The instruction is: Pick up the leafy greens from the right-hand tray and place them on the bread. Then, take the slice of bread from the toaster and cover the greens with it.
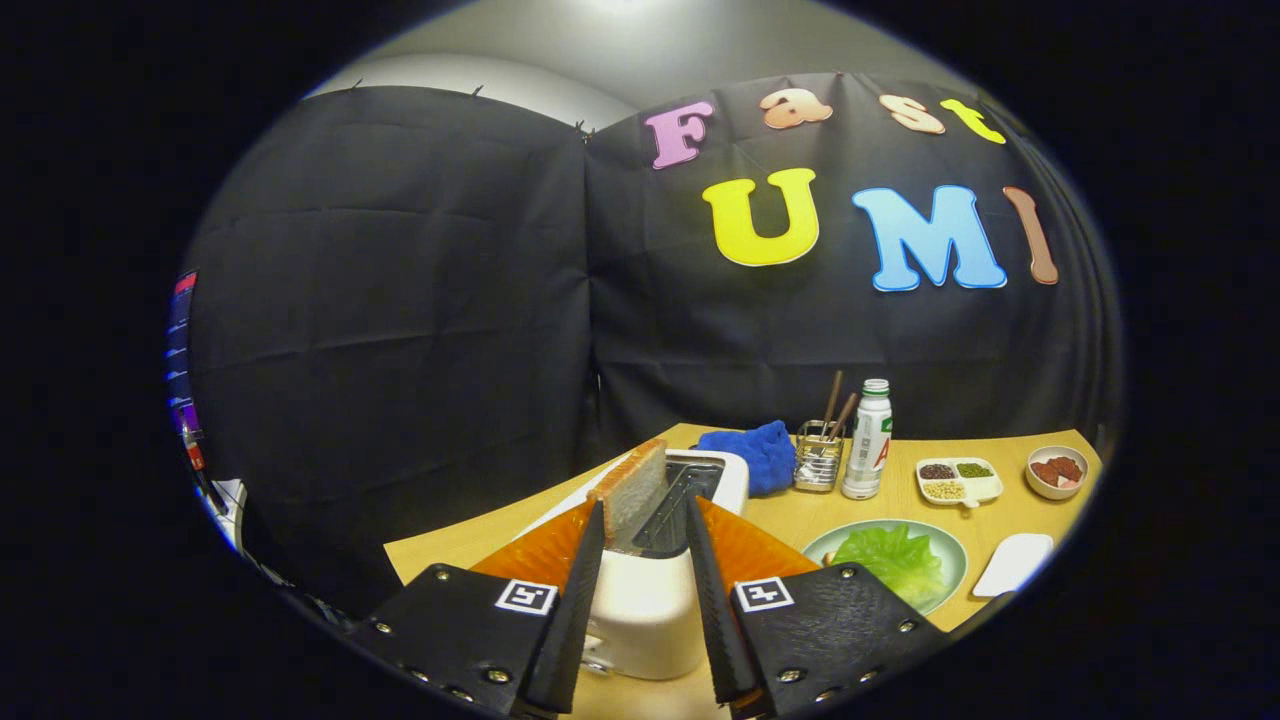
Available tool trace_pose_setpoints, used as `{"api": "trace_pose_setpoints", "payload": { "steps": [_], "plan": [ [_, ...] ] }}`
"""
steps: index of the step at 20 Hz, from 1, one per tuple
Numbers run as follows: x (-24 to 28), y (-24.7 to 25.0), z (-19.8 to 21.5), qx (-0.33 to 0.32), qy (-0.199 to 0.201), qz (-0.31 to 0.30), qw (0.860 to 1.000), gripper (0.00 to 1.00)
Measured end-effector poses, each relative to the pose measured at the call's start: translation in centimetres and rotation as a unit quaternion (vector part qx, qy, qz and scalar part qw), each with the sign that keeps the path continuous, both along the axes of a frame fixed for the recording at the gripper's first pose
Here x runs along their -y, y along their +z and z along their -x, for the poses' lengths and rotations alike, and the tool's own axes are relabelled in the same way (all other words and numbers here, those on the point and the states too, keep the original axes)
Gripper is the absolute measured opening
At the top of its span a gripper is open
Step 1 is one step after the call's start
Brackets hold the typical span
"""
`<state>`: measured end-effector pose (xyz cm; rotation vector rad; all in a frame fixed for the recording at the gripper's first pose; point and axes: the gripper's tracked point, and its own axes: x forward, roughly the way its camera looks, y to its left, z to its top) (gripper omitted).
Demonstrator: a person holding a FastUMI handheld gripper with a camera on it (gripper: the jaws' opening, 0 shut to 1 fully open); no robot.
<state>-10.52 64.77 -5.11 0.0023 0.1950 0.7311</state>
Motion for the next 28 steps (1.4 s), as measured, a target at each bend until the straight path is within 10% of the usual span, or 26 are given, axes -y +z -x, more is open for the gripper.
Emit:
{"api": "trace_pose_setpoints", "payload": {
  "steps": [11, 15, 28],
  "plan": [
    [-3.4, -1.2, -3.0, 0.025, -0.085, 0.042, 0.995, 0.5],
    [-4.2, -1.7, -3.2, 0.039, -0.102, 0.036, 0.993, 0.17],
    [-4.1, 1.9, -3.3, 0.047, -0.067, -0.016, 0.997, 0.02]
  ]
}}
